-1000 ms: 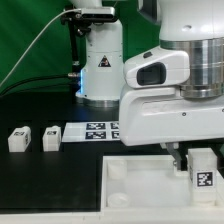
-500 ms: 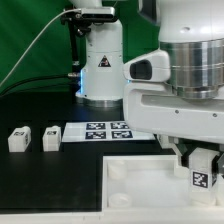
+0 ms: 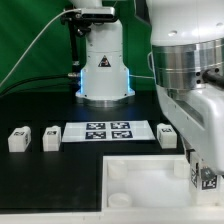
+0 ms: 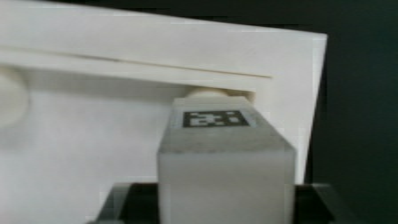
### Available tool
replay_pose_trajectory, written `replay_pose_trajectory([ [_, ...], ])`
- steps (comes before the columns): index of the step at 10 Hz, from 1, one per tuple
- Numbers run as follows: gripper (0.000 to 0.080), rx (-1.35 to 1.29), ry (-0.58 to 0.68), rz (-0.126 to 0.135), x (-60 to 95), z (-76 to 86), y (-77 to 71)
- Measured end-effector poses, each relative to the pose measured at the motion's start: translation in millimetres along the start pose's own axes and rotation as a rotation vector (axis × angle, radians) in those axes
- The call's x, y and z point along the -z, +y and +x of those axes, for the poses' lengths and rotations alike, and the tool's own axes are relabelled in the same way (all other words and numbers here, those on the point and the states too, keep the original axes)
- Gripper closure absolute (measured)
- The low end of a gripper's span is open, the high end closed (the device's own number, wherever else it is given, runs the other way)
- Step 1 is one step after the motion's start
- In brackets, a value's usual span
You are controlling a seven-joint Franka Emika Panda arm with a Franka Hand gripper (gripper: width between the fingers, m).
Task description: Assemble one leg
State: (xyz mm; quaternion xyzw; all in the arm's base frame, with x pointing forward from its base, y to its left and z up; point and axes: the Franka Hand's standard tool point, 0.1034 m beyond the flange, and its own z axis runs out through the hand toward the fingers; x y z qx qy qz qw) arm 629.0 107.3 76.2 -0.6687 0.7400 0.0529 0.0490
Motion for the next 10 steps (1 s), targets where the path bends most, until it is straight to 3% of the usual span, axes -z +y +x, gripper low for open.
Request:
replay_pose_trajectory([
  [2,0.0506,-0.225,-0.001,0.005,0.1,-1.0,0.3],
  [4,0.0498,-0.196,0.001,0.004,-0.4,-0.9,0.6],
  [5,0.0288,-0.166,0.001,0.003,-1.1,-1.0,0.9],
  [6,0.0288,-0.140,0.002,0.003,-1.6,-1.1,1.1],
  [7,0.0193,0.034,0.005,0.003,-1.9,-1.1,1.2],
  [8,0.0159,0.251,0.013,0.003,-0.6,-5.4,1.4],
  [10,0.0151,0.484,0.013,-0.001,-1.5,-7.6,2.4],
])
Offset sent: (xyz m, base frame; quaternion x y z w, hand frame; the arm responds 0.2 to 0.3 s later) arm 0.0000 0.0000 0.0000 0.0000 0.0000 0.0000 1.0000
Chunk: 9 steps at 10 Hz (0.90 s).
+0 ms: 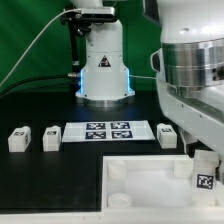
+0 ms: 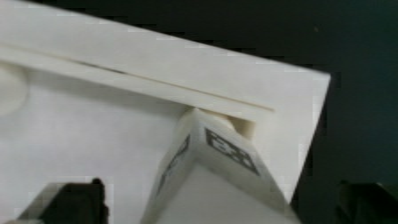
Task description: Assemble one leg
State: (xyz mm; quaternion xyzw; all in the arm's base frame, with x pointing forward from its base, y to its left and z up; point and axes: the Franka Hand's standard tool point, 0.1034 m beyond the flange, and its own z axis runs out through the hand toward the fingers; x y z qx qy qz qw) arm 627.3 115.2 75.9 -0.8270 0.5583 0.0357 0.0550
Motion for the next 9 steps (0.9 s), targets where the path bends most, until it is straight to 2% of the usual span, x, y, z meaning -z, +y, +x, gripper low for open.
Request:
replay_pose_trajectory([
  [2,0.0150,0.238,0.001,-0.002,-0.4,1.2,0.6],
  [3,0.0150,0.466,0.002,-0.024,-0.4,2.5,1.5],
  [4,0.0150,0.616,0.010,-0.033,2.8,2.4,-1.9],
  [5,0.0150,0.882,0.015,-0.039,4.0,4.3,-2.9],
  [6,0.0150,0.980,0.015,-0.042,4.3,6.4,-2.4],
  [7,0.0150,0.949,0.015,-0.041,4.2,6.3,-2.2],
  [9,0.0396,0.922,0.016,-0.041,4.2,6.6,-2.2],
])
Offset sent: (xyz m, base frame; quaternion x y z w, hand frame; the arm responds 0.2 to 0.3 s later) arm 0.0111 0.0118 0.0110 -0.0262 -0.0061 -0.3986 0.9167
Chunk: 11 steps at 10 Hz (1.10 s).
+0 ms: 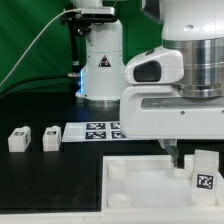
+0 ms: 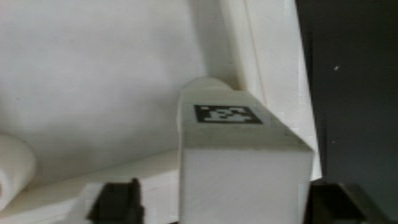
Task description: Assemble one leg
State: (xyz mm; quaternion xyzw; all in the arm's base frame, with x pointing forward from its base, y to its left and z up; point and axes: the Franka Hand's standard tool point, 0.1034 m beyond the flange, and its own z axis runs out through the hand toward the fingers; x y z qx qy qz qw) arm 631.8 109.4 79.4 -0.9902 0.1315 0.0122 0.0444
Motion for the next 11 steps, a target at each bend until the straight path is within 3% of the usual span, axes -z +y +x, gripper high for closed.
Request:
replay_pose_trajectory([
  [1,0.0396,-0.140,-0.003,0.007,-0.1,-0.6,-1.5],
  [2,0.0508,-0.200,-0.003,0.008,-0.2,-0.6,-1.1],
  [5,0.0508,-0.679,-0.013,0.019,0.7,1.4,3.0],
  [8,0.0508,-1.227,-0.024,0.012,-0.3,-1.1,1.5],
  [11,0.0507,-1.592,-0.021,0.029,-0.2,-3.1,-0.6],
])
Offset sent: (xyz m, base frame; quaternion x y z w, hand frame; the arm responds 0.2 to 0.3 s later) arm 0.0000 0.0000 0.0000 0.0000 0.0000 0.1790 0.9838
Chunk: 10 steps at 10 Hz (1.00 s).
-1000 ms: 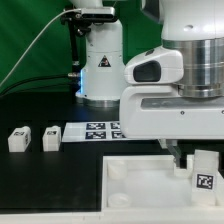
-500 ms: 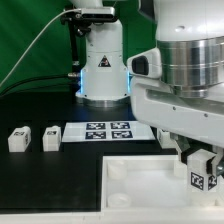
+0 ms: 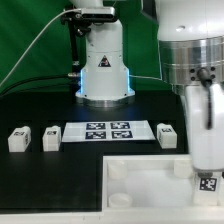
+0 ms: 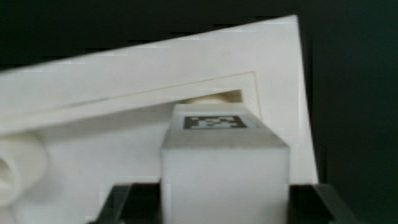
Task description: Assemble one leg
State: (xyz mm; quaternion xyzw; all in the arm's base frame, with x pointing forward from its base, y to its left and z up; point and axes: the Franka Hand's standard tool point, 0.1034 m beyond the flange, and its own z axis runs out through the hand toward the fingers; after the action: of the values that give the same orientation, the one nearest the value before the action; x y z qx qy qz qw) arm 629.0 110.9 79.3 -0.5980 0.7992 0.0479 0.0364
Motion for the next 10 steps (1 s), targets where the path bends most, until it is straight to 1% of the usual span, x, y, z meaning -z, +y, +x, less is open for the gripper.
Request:
replay_pose_trajectory([
  [1,0.0507,-0.071,0.003,0.003,0.7,-1.0,0.1],
  [3,0.0506,-0.067,0.003,0.002,-0.5,-2.5,1.5],
  [4,0.0311,-0.035,0.003,0.001,-0.9,-2.8,1.8],
  [5,0.0199,-0.014,0.003,0.000,-1.4,-2.9,2.0],
  [6,0.0199,0.027,0.007,-0.002,-2.2,-3.5,3.0],
  [7,0.0164,0.218,0.015,-0.012,-2.8,-6.6,5.8],
  [8,0.0164,0.406,0.024,-0.021,-2.6,-8.8,7.6],
  [10,0.0152,0.544,0.024,-0.022,-2.8,-7.1,6.8],
])
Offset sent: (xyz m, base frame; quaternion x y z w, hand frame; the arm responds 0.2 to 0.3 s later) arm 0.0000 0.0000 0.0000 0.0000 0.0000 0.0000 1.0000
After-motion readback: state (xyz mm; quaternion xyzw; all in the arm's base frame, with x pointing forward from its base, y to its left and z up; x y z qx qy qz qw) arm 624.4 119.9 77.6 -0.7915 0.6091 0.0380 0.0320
